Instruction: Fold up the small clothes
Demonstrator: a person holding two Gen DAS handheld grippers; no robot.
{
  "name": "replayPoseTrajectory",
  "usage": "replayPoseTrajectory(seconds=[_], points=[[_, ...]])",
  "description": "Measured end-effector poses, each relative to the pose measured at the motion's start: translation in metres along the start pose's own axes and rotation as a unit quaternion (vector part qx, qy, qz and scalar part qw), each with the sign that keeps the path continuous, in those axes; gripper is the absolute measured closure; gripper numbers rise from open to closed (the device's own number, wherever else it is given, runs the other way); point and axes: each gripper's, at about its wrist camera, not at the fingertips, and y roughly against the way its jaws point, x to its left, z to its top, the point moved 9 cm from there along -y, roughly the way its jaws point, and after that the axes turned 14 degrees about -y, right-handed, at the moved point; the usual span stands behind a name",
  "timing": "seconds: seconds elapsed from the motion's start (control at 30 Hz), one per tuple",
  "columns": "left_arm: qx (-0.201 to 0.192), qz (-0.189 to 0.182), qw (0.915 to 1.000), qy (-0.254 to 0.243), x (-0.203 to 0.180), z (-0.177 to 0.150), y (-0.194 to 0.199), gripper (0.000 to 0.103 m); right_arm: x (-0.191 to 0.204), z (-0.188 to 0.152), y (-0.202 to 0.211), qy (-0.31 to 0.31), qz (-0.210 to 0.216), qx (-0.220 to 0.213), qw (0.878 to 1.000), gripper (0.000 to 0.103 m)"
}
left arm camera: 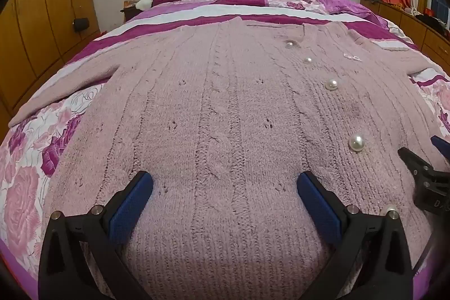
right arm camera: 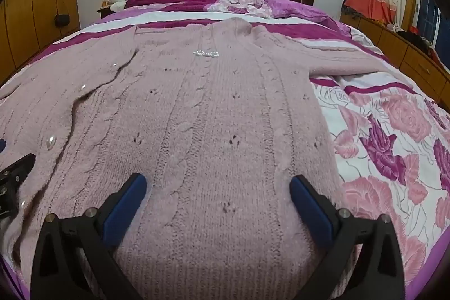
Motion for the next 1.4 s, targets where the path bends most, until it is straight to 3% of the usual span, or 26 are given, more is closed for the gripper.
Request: replayPoseTrajectory(seconds=[1.4], points=[[-0.002, -0.001, 1.0000, -0.001, 0.0025, -0.0028, 0.0029, 0.017, 0.0035, -0.0003, 0.0014, 0.005, -0.018, -0.009, 1.000, 0.000]])
